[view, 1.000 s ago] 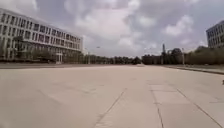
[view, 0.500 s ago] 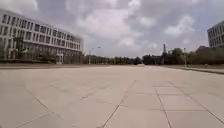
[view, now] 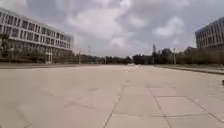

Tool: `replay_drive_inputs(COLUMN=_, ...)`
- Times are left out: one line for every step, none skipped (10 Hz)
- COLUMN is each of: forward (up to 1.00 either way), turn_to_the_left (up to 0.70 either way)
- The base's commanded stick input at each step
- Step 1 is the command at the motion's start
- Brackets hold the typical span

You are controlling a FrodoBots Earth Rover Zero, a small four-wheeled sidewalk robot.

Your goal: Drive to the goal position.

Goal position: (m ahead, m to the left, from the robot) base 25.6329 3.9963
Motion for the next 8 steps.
replay_drive_inputs(forward=0.50, turn_to_the_left=-0.02)
replay_drive_inputs(forward=0.50, turn_to_the_left=-0.02)
replay_drive_inputs(forward=0.50, turn_to_the_left=-0.02)
replay_drive_inputs(forward=0.50, turn_to_the_left=-0.02)
replay_drive_inputs(forward=0.50, turn_to_the_left=-0.02)
replay_drive_inputs(forward=0.50, turn_to_the_left=-0.02)
replay_drive_inputs(forward=0.50, turn_to_the_left=-0.02)
replay_drive_inputs(forward=0.50, turn_to_the_left=-0.02)
